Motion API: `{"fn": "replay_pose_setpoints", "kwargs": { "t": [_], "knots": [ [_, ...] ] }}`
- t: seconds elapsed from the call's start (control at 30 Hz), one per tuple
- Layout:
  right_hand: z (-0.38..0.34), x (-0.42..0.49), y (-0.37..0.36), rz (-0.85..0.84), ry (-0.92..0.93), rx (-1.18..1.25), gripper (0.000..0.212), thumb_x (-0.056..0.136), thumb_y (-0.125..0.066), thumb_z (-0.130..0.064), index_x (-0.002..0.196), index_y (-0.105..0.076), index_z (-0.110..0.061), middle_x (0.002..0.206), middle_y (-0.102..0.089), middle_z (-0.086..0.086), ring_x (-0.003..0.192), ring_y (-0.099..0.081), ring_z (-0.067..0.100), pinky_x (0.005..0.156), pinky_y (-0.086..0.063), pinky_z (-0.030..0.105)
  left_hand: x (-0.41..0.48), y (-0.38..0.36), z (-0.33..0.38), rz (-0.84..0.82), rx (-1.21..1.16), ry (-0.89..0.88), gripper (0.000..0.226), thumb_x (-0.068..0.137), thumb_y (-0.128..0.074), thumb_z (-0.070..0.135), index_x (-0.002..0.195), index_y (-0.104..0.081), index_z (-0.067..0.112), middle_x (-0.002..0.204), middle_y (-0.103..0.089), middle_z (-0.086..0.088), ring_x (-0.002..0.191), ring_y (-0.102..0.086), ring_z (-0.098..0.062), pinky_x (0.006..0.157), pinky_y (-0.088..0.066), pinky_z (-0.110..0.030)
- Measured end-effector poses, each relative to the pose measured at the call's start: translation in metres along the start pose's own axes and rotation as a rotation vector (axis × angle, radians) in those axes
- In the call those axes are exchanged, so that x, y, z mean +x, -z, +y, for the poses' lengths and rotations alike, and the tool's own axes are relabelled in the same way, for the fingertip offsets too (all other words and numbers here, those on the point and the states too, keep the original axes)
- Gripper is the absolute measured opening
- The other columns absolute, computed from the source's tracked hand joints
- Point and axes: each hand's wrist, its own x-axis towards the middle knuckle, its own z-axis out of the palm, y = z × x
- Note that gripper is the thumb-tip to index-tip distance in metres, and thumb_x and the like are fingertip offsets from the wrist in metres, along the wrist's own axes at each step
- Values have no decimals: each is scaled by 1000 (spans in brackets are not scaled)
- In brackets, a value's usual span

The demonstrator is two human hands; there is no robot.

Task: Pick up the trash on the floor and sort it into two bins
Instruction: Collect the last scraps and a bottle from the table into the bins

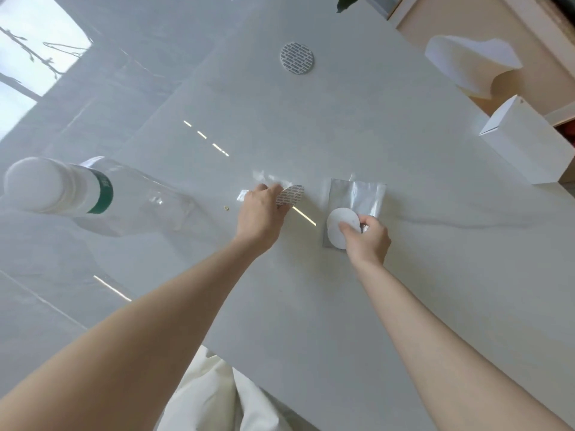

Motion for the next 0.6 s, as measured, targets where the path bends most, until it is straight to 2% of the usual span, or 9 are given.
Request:
{"fn": "replay_pose_setpoints", "kwargs": {
  "t": [0.1, 0.17, 0.27, 0.33, 0.43, 0.53, 0.6],
  "knots": [
    [-1, -26, 10, -47, 24, 57, 20, 83, -63, -9, 101, -56, -15, 92, -54, -3, 85, -50, 19, 69, -38, 23, -23, 10, 0, -16, -180, 54, 16, 88, -61, 22, 97, -64, 10, 99, -63, -8, 89, -58, -27, 71, -40, -31],
    [-2, -47, 20, -102, 54, 44, 24, 84, -60, -7, 102, -50, -18, 86, -51, -9, 80, -49, 17, 61, -35, 23, -49, 22, 4, -12, -359, 111, 12, 87, -62, 23, 94, -66, 14, 88, -66, -2, 79, -61, -19, 69, -44, -30],
    [-6, -82, 38, -189, 102, 16, 31, 87, -57, -6, 105, -39, -24, 93, -48, -9, 76, -48, 10, 54, -35, 20, -92, 46, 12, 7, -554, 211, 12, 86, -62, 23, 88, -66, 11, 80, -66, -7, 66, -55, -13, 64, -45, -28],
    [-10, -109, 50, -254, 122, 5, 36, 88, -56, -7, 106, -33, -28, 93, -47, -3, 76, -48, 16, 56, -37, 24, -124, 66, 11, 24, -602, 282, 11, 86, -62, 23, 86, -65, 12, 76, -65, -4, 63, -55, -8, 62, -44, -24],
    [-20, -148, 67, -334, 164, -32, 42, 87, -55, -9, 105, -26, -34, 82, -52, 10, 75, -49, 24, 59, -38, 31, -167, 92, 2, 98, -667, 351, 2, 86, -65, 19, 85, -65, 17, 71, -63, 6, 54, -52, 6, 54, -39, -7],
    [-38, -186, 76, -406, 228, -73, 46, 86, -55, -11, 107, -23, -37, 76, -48, 8, 72, -46, 22, 59, -36, 29, -208, 128, -12, 206, -702, 371, 3, 86, -66, 18, 83, -65, 19, 70, -63, 6, 53, -52, 7, 53, -39, -5],
    [-51, -206, 78, -457, 270, -118, 46, 86, -57, -14, 110, -25, -35, 79, -50, 4, 80, -48, 22, 66, -40, 31, -231, 148, -23, 258, -688, 398, 8, 86, -66, 21, 79, -63, 23, 66, -62, 10, 51, -52, 9, 50, -38, -6]
  ]
}}
